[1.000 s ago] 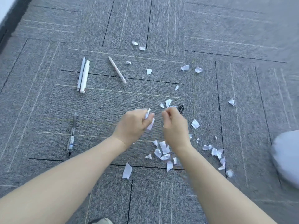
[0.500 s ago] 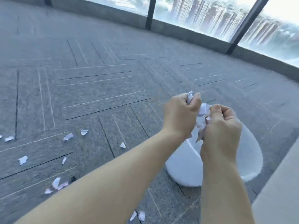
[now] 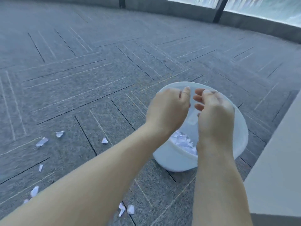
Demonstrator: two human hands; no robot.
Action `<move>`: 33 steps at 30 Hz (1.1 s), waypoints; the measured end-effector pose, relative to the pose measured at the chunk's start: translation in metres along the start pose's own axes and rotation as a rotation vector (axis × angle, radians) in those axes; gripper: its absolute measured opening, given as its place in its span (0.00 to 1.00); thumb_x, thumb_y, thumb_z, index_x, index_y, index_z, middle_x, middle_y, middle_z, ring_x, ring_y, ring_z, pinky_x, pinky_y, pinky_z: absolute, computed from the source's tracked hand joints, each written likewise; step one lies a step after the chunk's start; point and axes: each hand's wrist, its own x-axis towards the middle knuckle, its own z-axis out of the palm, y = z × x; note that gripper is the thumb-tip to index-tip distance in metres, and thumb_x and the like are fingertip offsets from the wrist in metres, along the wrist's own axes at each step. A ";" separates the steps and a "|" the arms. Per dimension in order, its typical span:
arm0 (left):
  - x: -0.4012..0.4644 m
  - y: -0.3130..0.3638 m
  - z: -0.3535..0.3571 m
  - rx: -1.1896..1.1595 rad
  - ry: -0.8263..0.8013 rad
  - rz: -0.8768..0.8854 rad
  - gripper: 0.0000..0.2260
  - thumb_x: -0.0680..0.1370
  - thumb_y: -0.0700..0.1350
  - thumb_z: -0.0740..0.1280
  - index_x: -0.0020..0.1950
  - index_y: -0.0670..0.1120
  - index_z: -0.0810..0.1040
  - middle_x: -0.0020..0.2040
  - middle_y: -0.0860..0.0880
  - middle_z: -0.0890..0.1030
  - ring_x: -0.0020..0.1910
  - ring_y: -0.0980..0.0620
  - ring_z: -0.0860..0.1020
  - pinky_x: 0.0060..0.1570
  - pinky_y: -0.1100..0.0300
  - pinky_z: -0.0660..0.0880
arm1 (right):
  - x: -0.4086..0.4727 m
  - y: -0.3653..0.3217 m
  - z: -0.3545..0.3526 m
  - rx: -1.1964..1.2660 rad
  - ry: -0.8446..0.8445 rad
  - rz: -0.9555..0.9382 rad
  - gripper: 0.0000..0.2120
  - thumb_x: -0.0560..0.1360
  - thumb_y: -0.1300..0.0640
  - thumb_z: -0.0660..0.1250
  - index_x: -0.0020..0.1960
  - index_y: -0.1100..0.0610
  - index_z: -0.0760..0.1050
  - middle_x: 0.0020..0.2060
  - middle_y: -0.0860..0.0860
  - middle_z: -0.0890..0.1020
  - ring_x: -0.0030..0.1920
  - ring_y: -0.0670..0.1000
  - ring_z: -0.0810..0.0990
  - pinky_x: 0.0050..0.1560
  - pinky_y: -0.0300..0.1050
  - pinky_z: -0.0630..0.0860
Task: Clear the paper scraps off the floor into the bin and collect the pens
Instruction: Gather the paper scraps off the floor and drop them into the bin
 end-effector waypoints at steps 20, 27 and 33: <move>-0.313 -0.352 -0.220 0.480 -0.054 -0.709 0.11 0.78 0.43 0.61 0.59 0.54 0.73 0.54 0.56 0.72 0.47 0.56 0.75 0.46 0.54 0.76 | -0.241 0.225 0.177 -1.127 -1.442 -0.452 0.26 0.77 0.63 0.56 0.73 0.50 0.62 0.72 0.50 0.64 0.68 0.56 0.62 0.60 0.53 0.71; -0.322 -0.355 -0.188 0.424 -0.003 -0.589 0.03 0.77 0.45 0.61 0.47 0.53 0.69 0.44 0.55 0.70 0.39 0.53 0.74 0.36 0.57 0.74 | -0.232 0.240 0.202 -1.379 -1.360 -0.950 0.21 0.73 0.63 0.60 0.64 0.50 0.68 0.62 0.55 0.69 0.59 0.58 0.68 0.55 0.51 0.68; -0.325 -0.363 -0.186 0.329 0.213 -0.676 0.03 0.77 0.43 0.61 0.45 0.51 0.70 0.41 0.56 0.71 0.36 0.56 0.74 0.33 0.58 0.73 | -0.212 0.237 0.199 -1.470 -1.412 -1.012 0.17 0.74 0.63 0.62 0.61 0.51 0.67 0.69 0.56 0.63 0.63 0.57 0.68 0.52 0.52 0.73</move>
